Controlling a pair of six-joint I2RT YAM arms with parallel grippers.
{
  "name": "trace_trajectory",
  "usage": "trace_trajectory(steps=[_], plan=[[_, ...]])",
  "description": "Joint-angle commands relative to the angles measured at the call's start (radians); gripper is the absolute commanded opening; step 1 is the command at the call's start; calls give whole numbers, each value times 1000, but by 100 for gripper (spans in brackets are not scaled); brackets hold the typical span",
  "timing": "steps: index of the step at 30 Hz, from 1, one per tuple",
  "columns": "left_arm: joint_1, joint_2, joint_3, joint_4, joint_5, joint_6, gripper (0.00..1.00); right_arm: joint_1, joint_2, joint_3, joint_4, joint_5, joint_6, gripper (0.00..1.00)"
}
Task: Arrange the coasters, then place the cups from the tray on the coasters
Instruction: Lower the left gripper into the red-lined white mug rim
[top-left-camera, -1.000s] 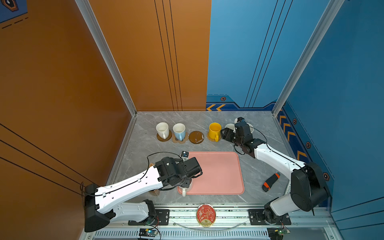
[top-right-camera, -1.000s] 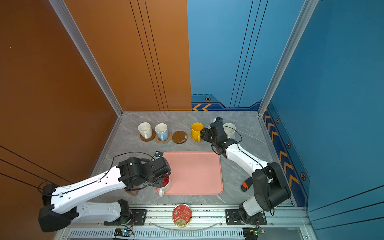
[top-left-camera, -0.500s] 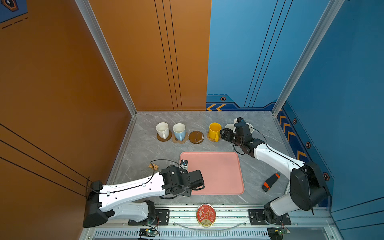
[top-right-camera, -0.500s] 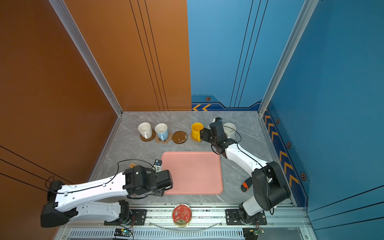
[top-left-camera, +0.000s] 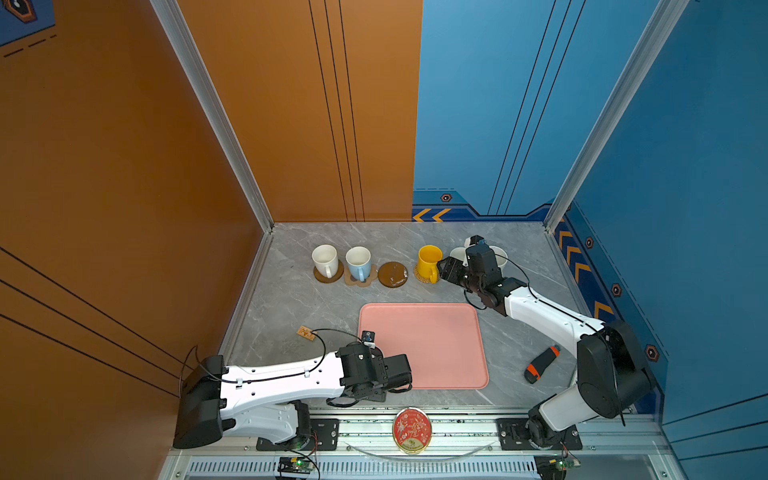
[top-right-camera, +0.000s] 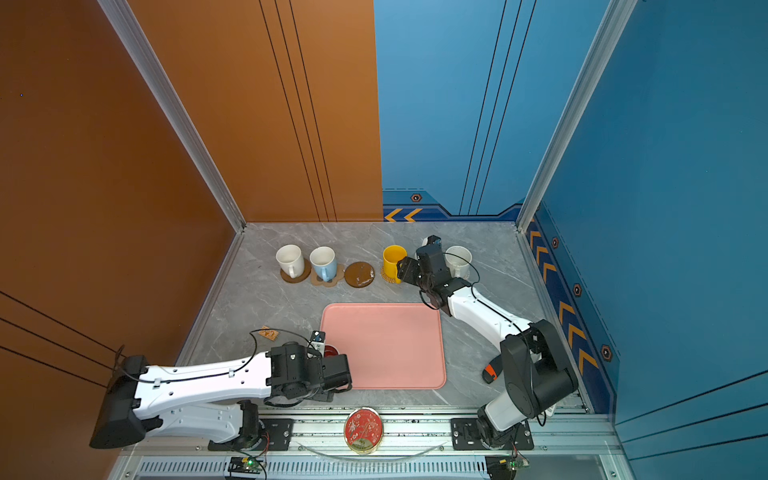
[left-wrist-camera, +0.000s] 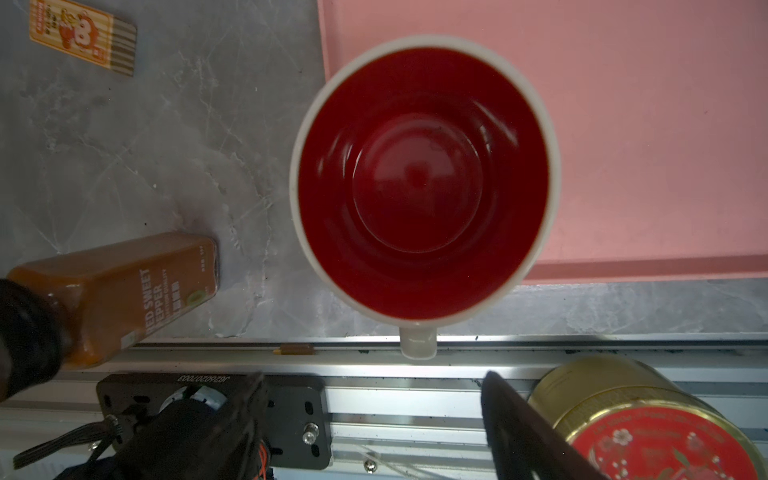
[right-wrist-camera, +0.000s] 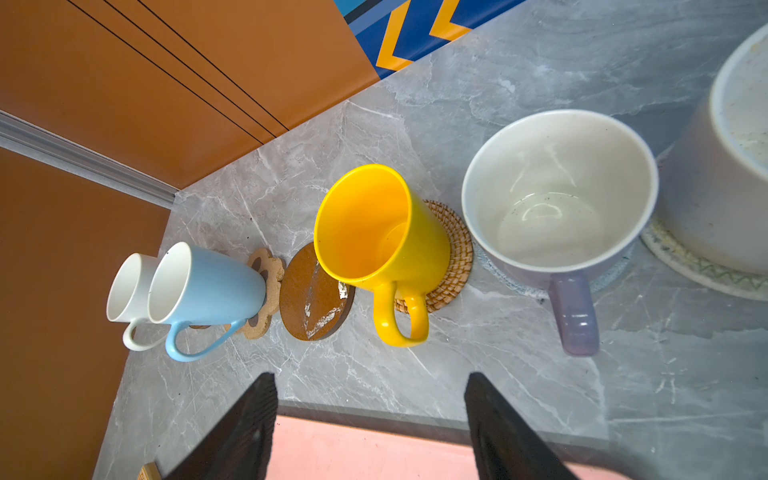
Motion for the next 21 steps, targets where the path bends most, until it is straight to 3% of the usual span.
trace_trajectory(steps=[1, 21], plan=[[-11, -8, -31, 66, 7, -23, 84, 9, 20, 24, 5, -4, 10, 70], [40, 46, -92, 180, 19, -3, 85, 25, 55, 58, -11, -8, 1, 70]])
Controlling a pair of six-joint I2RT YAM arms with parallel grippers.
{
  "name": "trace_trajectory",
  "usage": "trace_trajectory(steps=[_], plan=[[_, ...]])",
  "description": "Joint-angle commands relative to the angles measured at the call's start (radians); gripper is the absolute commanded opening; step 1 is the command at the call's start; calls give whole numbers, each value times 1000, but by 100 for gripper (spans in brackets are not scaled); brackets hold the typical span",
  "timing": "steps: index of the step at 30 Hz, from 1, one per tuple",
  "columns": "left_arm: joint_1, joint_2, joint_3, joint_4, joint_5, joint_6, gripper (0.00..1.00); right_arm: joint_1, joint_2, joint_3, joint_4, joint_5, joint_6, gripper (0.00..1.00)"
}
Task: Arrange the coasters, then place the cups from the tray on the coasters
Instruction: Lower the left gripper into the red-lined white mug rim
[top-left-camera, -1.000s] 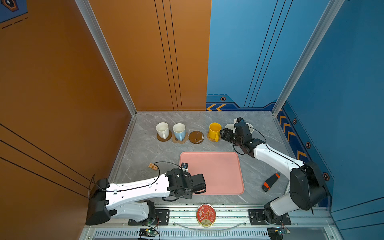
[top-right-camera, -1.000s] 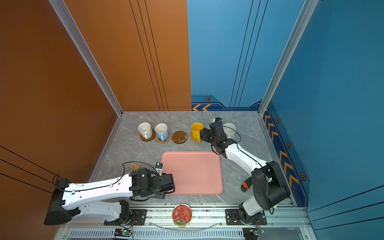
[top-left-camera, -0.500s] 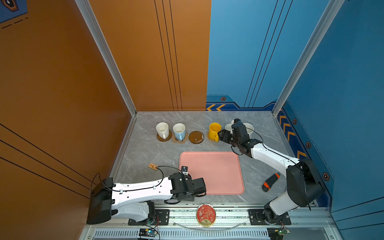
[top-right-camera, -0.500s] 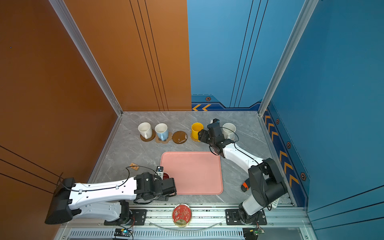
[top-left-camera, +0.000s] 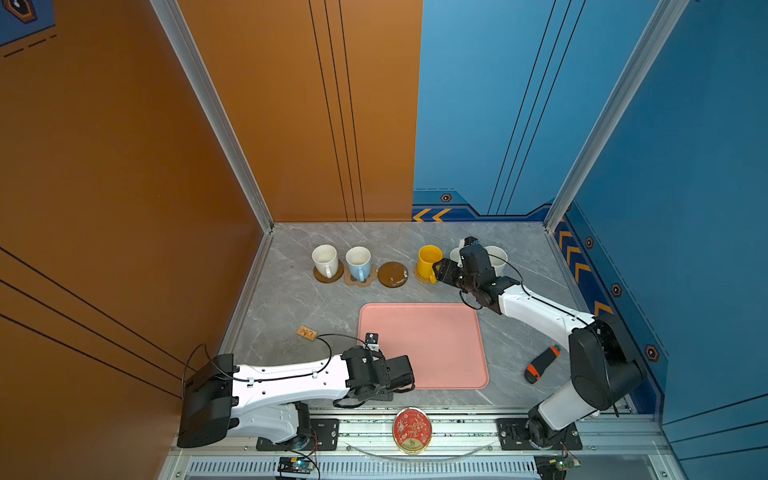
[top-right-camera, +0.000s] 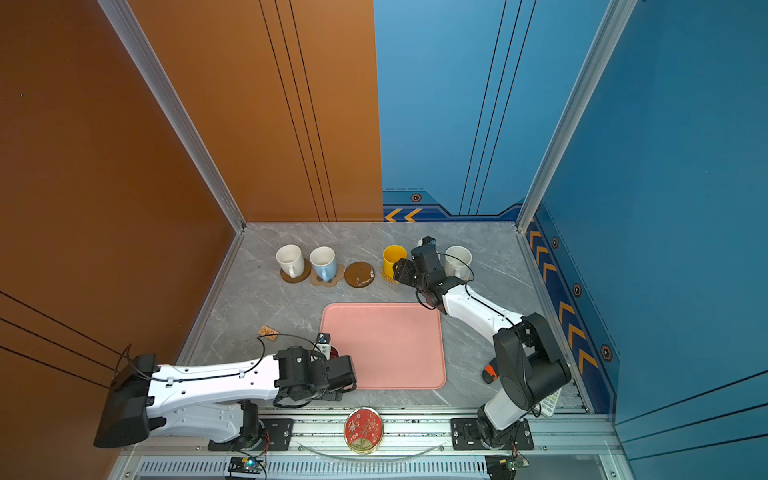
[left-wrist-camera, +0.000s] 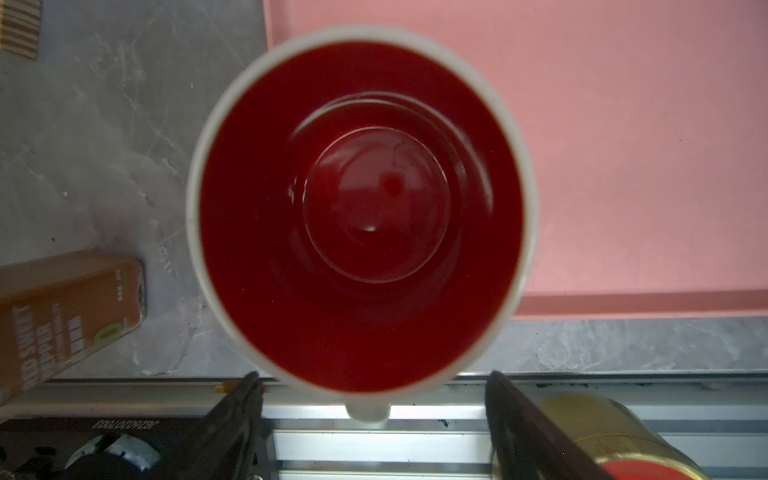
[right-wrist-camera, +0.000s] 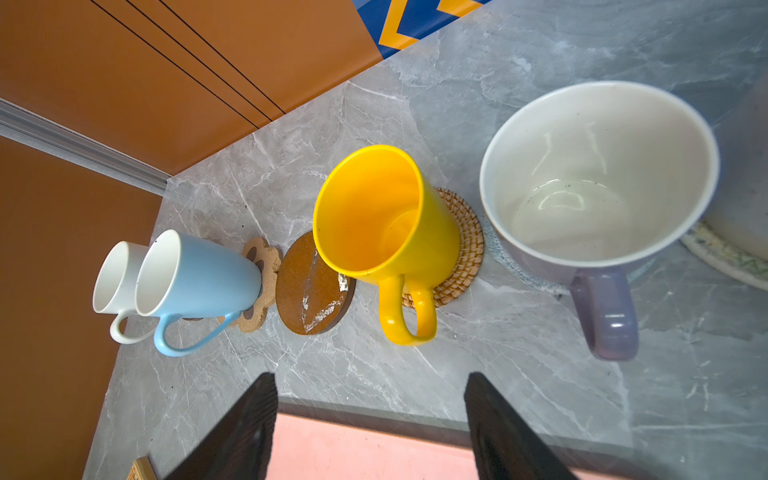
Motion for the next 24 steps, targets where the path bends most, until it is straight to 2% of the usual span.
trace_trajectory(steps=[1, 13, 24], plan=[[18, 17, -22, 19, 13, 10, 85, 6, 14, 33, -10, -7, 1, 70], [65, 34, -71, 104, 10, 28, 78, 6, 28, 40, -10, -11, 2, 70], [92, 43, -85, 124, 12, 47, 63, 6, 29, 41, -11, -15, 2, 69]])
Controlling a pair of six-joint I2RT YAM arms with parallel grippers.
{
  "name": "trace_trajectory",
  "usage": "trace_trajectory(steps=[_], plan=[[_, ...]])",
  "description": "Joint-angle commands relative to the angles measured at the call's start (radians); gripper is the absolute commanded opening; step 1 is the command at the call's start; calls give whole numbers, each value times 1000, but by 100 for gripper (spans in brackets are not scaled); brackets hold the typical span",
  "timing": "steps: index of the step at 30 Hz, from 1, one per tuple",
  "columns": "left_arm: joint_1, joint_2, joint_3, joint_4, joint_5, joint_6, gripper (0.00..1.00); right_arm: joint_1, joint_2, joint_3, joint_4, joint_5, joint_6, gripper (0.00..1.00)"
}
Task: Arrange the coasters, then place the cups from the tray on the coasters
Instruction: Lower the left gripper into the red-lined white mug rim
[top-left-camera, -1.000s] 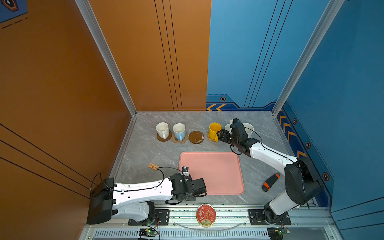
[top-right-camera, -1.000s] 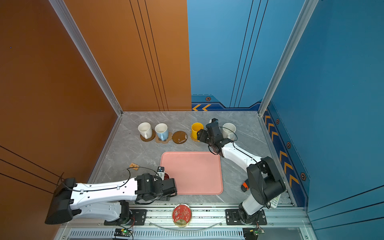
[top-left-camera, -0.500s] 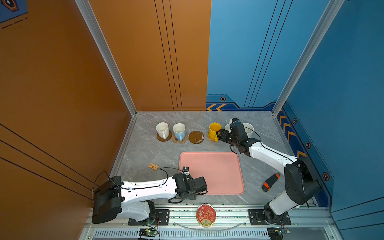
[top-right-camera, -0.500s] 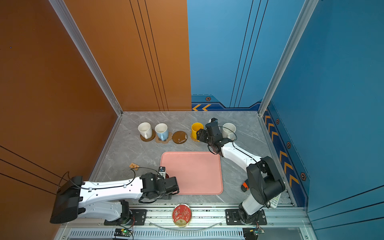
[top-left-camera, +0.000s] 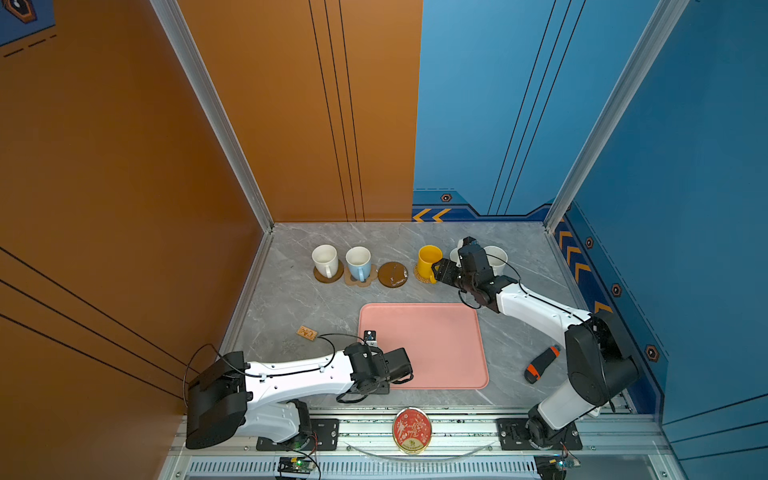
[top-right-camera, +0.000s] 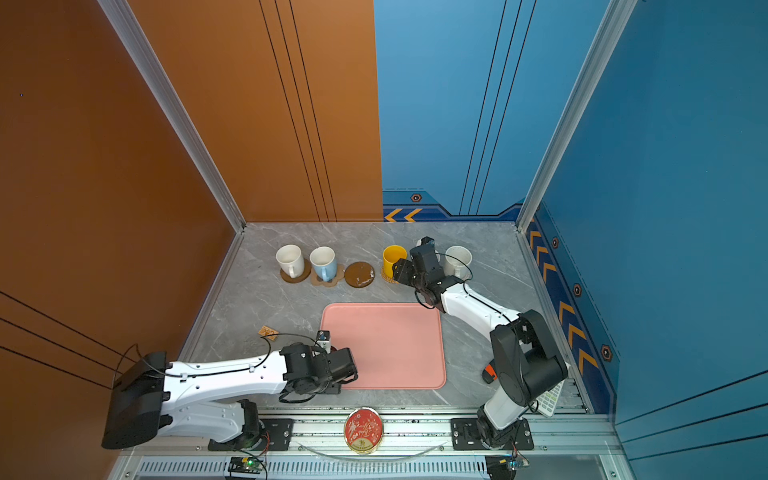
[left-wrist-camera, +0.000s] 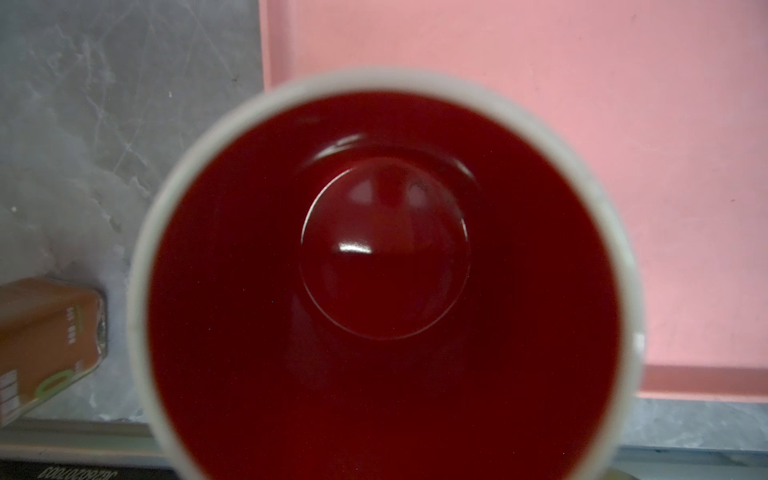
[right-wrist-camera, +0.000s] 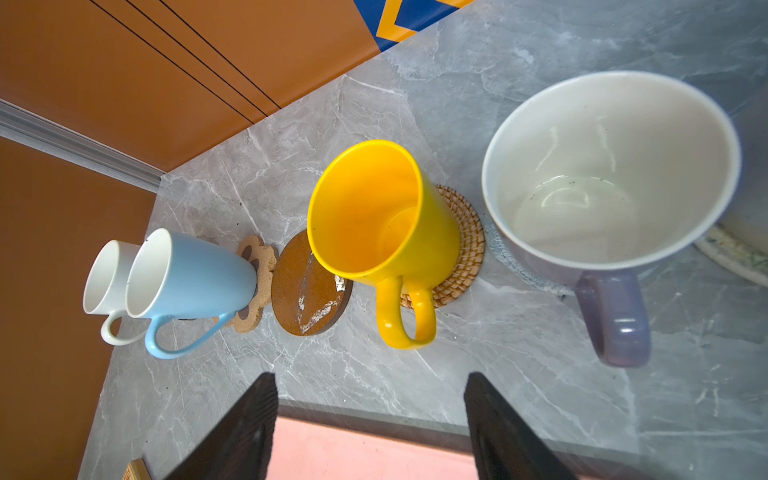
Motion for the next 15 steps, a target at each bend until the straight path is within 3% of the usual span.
trace_trajectory(steps=[1, 15], plan=[[12, 15, -22, 3, 4, 19, 62, 6, 4, 28, -10, -11, 1, 70], [15, 53, -27, 33, 21, 39, 47, 6, 4, 28, -12, -13, 2, 70]])
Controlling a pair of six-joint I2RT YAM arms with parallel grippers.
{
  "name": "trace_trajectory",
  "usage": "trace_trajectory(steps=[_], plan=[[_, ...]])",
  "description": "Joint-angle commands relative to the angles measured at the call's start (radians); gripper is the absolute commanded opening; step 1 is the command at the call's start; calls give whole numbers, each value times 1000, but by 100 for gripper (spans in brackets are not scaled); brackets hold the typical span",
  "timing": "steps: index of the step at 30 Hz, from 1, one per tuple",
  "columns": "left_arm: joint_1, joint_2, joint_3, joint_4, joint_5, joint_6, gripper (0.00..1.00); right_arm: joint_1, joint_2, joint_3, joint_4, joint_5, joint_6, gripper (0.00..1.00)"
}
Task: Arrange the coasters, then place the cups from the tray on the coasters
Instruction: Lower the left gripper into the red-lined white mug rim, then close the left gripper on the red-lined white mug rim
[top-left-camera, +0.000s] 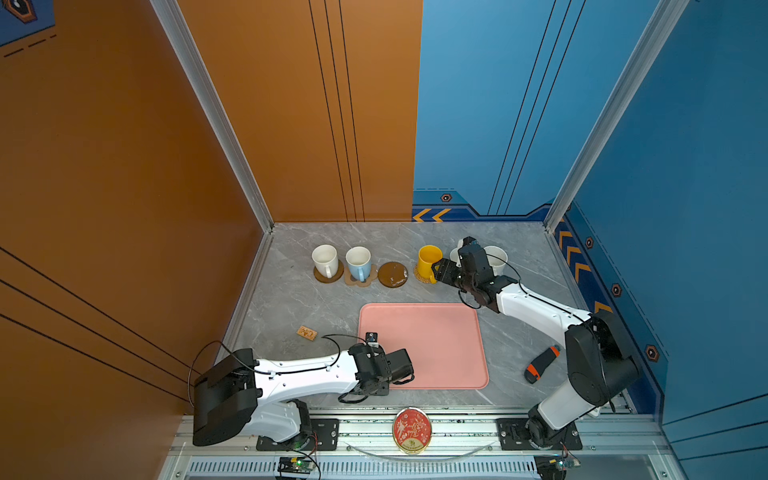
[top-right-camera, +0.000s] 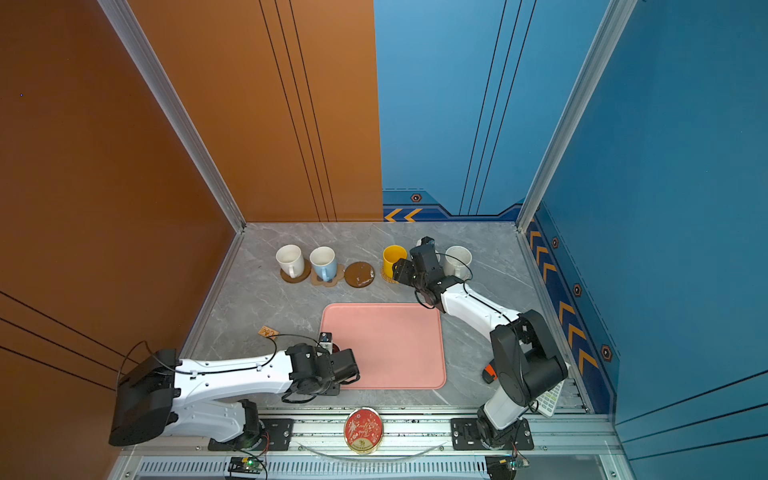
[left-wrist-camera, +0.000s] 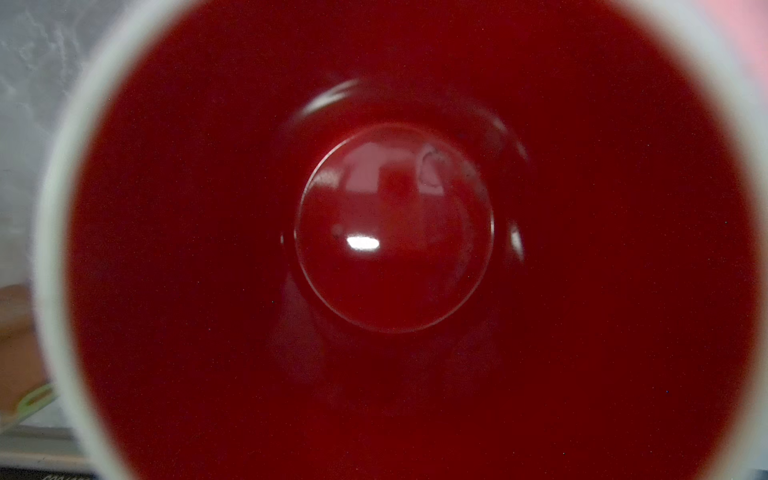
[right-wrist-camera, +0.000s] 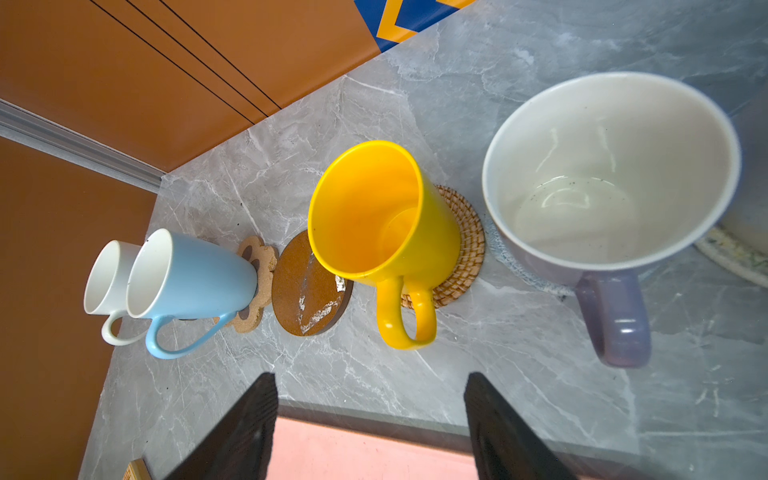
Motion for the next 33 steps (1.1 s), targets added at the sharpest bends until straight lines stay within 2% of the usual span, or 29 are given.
trace_trajectory(steps=[1, 9, 15, 18, 23, 33], plan=[[12, 12, -16, 10, 8, 16, 47, 6, 4, 28, -13, -13, 1, 70], [16, 24, -16, 29, 14, 22, 37, 6, 2, 28, -15, -13, 1, 70], [17, 32, -15, 29, 15, 25, 27, 5, 3, 28, -17, -13, 2, 70], [19, 32, -14, 29, 16, 26, 19, 5, 3, 29, -17, -13, 1, 69], [23, 35, -11, 30, 18, 29, 0, 5, 0, 28, -21, -13, 0, 70], [22, 13, -3, 29, -13, 30, 0, 2, -2, 27, -21, -13, 0, 70]])
